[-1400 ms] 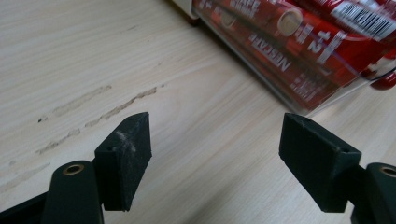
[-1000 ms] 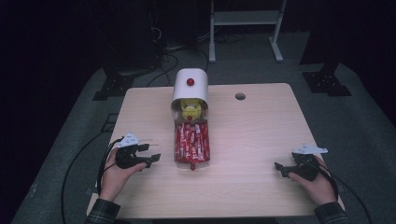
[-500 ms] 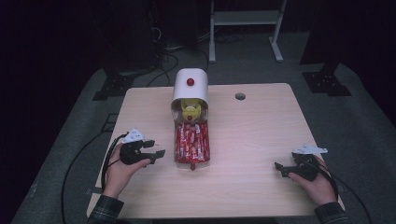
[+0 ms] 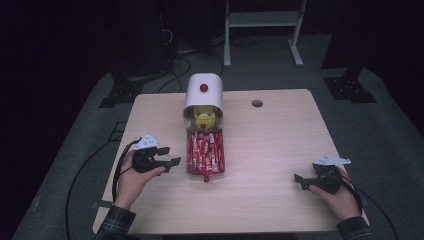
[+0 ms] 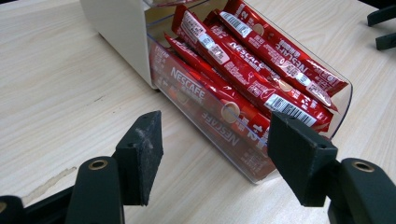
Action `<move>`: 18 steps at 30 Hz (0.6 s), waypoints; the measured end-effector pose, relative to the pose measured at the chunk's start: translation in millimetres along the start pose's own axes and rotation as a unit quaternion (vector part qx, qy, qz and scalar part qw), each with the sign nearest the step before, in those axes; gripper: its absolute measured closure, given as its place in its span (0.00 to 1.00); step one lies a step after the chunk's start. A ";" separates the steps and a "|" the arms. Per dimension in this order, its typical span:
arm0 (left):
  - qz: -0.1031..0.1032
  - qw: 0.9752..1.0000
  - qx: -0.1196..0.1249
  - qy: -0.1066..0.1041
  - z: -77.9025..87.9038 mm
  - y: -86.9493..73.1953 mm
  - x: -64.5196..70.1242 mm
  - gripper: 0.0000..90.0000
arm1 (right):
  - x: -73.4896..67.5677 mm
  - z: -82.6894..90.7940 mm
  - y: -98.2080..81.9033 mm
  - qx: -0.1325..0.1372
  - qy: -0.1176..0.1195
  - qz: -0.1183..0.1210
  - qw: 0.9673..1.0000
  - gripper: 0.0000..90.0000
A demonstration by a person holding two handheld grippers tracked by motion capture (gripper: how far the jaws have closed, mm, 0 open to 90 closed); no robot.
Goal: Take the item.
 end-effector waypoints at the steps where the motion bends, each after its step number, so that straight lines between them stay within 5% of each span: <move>1: -0.001 1.000 0.001 -0.001 -0.9 1.1 0.7 0.40 | 0.0 0.0 0.0 0.000 0.000 0.000 1.000 0.13; 18: -0.007 1.000 0.011 -0.009 -12.7 17.2 7.2 0.36 | 0.0 0.0 -0.1 0.000 0.000 0.001 1.000 0.13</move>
Point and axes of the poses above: each handheld gripper's, and its own axes: z roughly backward along the jaws, y roughly out of its top, x roughly to its right, the point moved 4 cm from there along -z, roughly forward along the jaws, and after that the axes turned 9 degrees about x, right-handed, at the moved point
